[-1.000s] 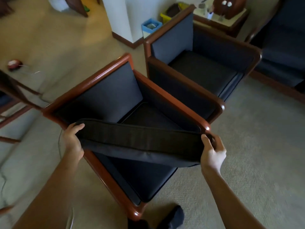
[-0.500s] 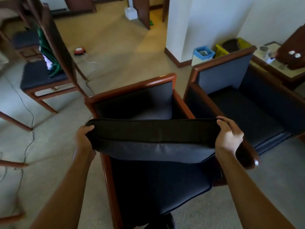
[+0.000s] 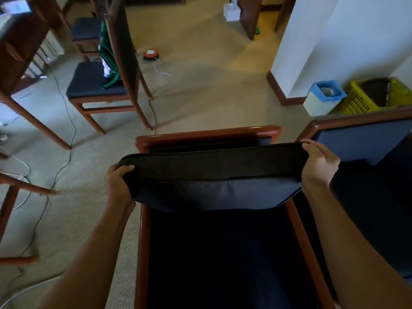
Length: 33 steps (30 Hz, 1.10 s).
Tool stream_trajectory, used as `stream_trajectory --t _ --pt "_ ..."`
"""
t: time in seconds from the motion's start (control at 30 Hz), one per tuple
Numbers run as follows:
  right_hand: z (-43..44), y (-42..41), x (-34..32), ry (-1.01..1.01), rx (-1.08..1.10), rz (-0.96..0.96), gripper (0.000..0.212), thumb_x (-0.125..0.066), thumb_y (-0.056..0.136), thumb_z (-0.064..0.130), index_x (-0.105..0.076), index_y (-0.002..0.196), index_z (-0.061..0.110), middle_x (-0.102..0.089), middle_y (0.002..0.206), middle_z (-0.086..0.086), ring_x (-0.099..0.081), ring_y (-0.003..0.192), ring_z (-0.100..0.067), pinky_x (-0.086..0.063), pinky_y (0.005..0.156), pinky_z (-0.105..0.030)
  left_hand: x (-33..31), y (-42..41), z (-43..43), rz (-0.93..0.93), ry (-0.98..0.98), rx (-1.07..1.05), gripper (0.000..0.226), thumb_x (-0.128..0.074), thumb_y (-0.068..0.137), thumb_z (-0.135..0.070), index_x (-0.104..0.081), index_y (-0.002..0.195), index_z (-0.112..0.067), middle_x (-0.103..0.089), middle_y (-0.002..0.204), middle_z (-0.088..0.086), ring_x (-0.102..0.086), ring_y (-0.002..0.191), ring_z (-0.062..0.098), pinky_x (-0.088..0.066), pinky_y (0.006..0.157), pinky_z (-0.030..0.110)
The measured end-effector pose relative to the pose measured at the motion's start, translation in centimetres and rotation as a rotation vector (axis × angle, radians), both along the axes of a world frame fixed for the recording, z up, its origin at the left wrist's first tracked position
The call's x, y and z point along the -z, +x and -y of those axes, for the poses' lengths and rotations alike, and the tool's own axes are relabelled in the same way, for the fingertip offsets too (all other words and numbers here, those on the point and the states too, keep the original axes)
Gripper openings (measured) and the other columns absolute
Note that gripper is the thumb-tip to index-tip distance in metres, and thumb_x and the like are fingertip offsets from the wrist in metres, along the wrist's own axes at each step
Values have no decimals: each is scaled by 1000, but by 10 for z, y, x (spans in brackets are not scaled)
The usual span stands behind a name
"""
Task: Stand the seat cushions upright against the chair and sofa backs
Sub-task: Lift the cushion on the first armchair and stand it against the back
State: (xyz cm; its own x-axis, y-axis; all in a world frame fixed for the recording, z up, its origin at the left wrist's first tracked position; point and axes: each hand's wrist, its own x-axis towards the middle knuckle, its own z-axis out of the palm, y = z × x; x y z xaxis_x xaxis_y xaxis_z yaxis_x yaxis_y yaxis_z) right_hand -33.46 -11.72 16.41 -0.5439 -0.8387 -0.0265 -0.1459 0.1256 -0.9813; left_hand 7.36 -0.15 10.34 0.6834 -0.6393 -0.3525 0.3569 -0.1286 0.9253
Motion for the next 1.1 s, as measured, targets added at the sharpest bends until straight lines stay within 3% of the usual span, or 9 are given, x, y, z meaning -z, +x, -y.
stream_trajectory --t 0.13,0.23,0.4,0.57,0.7,0.87,1.0,1.1 --pt "51 3 18 -15 -61 10 24 -65 79 23 -81 97 22 -75 92 5 -70 97 -15 -56 91 -28 4 5 39 70 8 -38 16 -72 83 -21 -71 98 -20 -71 99 9 -67 96 27 -56 73 40" --pt "84 5 42 -13 -155 -9 24 -67 83 16 -79 104 20 -74 99 5 -68 92 -4 -53 85 -15 15 4 62 124 53 -35 25 -81 82 -28 -73 104 -21 -74 102 7 -71 95 22 -59 76 40" --pt "125 7 93 51 -348 -143 36 -71 84 31 -71 120 24 -71 118 3 -64 111 -11 -49 93 -19 49 4 87 88 117 -77 35 -88 76 -21 -74 107 -20 -78 99 4 -75 94 23 -64 78 39" --pt "139 10 125 20 -459 -361 33 -73 90 25 -68 122 24 -64 119 13 -55 111 1 -37 91 0 85 13 112 133 168 -90 42 -91 74 -23 -75 112 -17 -79 105 6 -76 105 29 -63 91 48" --pt "142 8 164 -21 -487 -481 26 -70 92 26 -71 118 23 -69 122 5 -60 116 -11 -44 104 -25 114 10 117 211 211 -54 42 -89 77 -28 -74 115 -21 -78 110 3 -75 106 23 -61 97 46" --pt "148 8 190 -18 -489 -604 26 -67 96 27 -73 118 16 -63 128 -5 -58 121 -20 -41 101 -27 130 9 119 510 298 63 39 -79 89 -38 -68 124 -26 -74 114 -3 -70 108 14 -55 104 41" --pt "145 11 190 -6 -479 -782 32 -56 102 33 -74 123 17 -63 133 -4 -61 117 -30 -52 89 -43 124 -2 118 912 519 174 49 -54 107 -38 -52 152 -18 -59 140 15 -57 126 35 -43 107 45" --pt "136 9 177 114 -554 -990 46 -37 107 42 -63 140 21 -55 149 -6 -52 131 -37 -47 98 -53 116 -16 107 1207 653 331 50 -33 113 -34 -44 157 -13 -45 155 23 -49 129 51 -42 105 61"
